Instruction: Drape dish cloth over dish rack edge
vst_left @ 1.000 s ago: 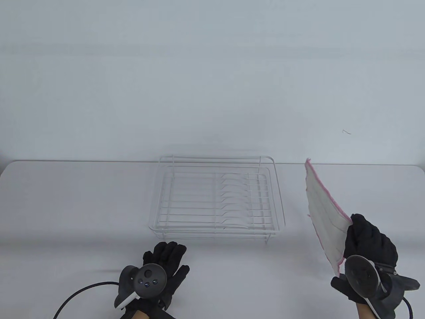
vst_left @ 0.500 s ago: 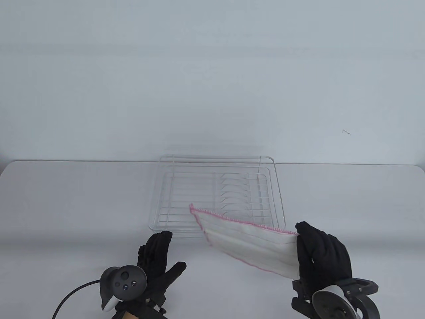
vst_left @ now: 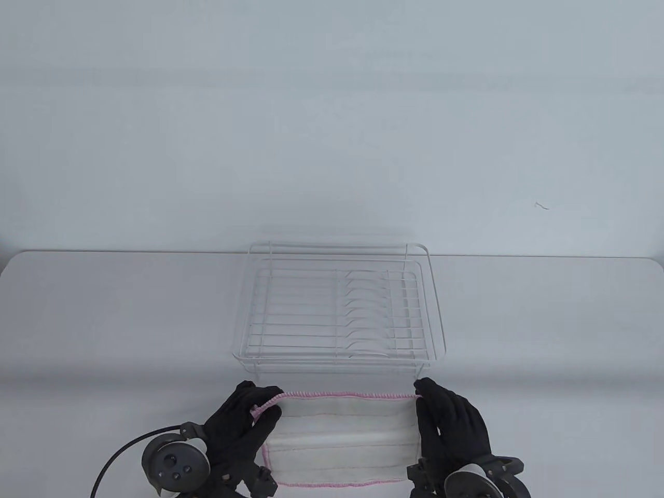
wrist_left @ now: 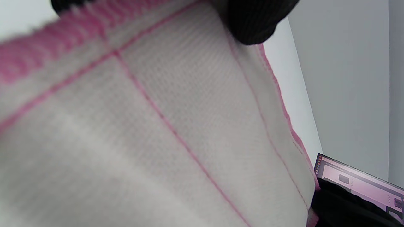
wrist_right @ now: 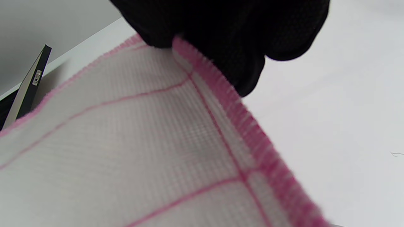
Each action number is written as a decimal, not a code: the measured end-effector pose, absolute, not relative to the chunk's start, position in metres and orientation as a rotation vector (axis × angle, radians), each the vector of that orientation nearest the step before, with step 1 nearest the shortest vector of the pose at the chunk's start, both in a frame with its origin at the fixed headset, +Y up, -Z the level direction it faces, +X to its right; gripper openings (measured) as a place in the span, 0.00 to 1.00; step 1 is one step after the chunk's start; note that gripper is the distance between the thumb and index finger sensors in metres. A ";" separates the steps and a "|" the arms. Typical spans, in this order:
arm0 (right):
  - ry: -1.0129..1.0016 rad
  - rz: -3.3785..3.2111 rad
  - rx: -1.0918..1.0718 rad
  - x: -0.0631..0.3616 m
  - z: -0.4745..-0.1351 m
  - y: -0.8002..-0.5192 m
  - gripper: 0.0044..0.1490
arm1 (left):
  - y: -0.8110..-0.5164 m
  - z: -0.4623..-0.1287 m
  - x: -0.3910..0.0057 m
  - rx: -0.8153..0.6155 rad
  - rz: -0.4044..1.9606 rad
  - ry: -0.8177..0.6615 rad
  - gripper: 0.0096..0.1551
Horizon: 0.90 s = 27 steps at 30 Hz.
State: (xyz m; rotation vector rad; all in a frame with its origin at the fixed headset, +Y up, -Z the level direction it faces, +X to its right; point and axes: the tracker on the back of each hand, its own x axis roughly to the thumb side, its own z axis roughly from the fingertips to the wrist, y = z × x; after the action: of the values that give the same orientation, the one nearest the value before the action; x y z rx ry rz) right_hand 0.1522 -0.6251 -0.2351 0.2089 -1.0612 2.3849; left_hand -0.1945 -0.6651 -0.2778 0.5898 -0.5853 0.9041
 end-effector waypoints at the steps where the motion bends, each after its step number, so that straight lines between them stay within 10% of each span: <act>1: -1.062 2.385 0.213 0.152 -0.235 -0.625 0.21 | -0.666 -0.277 -0.194 0.594 0.901 -0.586 0.20; 15: -0.964 2.437 0.220 0.154 -0.248 -0.621 0.21 | -0.654 -0.288 -0.193 0.581 0.847 -0.561 0.20; 27: -0.610 2.737 0.129 0.151 -0.354 -0.591 0.21 | -0.612 -0.380 -0.173 0.300 0.341 -0.366 0.19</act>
State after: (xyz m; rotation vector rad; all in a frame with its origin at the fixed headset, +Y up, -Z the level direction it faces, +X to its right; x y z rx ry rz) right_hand 0.1507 -0.5914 -0.3542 0.1292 -0.6095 2.7371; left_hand -0.1732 -0.6122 -0.3798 0.2996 -0.3657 0.3407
